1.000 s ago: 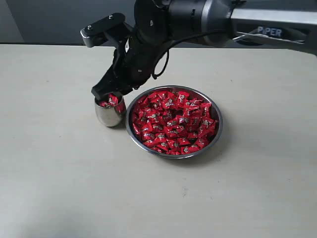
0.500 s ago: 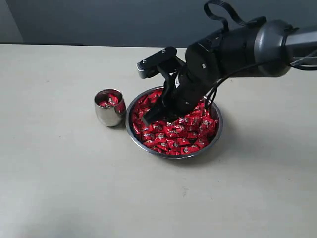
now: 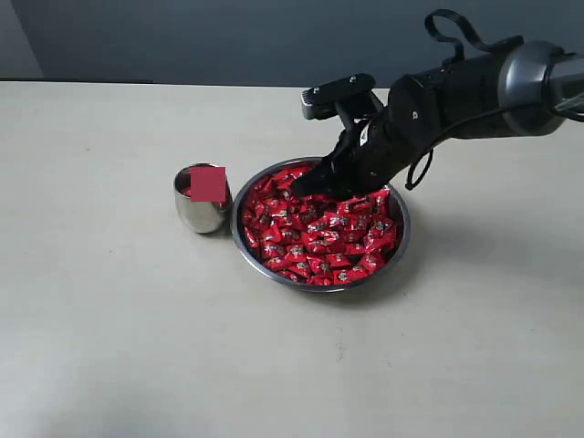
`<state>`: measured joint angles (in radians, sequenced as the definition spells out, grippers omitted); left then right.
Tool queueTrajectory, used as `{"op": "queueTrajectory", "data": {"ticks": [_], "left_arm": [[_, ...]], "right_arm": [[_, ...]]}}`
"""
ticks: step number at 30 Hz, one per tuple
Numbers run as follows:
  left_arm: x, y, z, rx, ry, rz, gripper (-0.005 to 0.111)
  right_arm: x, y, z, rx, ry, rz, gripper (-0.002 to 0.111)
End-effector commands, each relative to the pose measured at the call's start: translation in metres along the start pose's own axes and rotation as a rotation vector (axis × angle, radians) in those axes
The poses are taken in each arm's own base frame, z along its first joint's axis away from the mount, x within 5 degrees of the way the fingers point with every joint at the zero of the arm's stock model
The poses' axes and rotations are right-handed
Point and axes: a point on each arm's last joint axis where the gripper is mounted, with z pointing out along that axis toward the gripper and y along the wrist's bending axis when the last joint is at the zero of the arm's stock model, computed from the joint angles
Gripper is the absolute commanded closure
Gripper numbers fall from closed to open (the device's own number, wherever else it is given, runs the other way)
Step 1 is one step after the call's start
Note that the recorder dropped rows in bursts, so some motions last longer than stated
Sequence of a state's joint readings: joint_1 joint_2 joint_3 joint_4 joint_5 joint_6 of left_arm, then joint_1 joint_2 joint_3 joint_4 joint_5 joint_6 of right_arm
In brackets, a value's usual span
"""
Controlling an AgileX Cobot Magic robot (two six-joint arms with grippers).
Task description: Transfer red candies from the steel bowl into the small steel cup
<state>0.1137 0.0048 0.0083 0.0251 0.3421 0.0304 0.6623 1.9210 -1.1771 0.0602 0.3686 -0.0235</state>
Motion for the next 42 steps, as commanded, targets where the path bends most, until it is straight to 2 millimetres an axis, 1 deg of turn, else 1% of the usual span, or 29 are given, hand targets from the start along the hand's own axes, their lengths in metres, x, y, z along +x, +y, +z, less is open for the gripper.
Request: {"op": "queueTrajectory", "data": {"ticks": [1,6,14,21,23,26,28,33,42], "left_arm": [[-0.003,0.0,-0.001,0.004,-0.018,0.002,0.106],[-0.003,0.0,-0.001,0.004,-0.018,0.002,0.106],[-0.003,0.0,-0.001,0.004,-0.018,0.002,0.106],[-0.003,0.0,-0.001,0.004,-0.018,0.002,0.106],[-0.003,0.0,-0.001,0.004,-0.018,0.002,0.106],[-0.003,0.0,-0.001,0.004,-0.018,0.002,0.106],[-0.003,0.0,-0.001,0.004,-0.018,0.002,0.106],[-0.003,0.0,-0.001,0.004,-0.018,0.002,0.106],[-0.003,0.0,-0.001,0.004,-0.018,0.002,0.106]], "right_arm": [[0.005,-0.002,0.006,0.002,0.033,0.0,0.076],[0.01,-0.001,0.012,-0.006,0.064,0.014,0.076],[0.013,0.019,0.019,-0.083,0.073,-0.019,0.076],[0.011,0.021,0.021,-0.091,0.064,-0.004,0.075],[0.011,0.023,0.021,-0.097,0.063,-0.01,0.073],[0.012,0.027,0.021,-0.103,0.065,-0.032,0.064],[0.011,0.03,0.021,-0.105,0.05,-0.039,0.061],[0.005,0.032,0.021,-0.099,-0.007,-0.034,0.061],[0.013,0.031,0.036,-0.095,0.019,-0.024,0.061]]}}
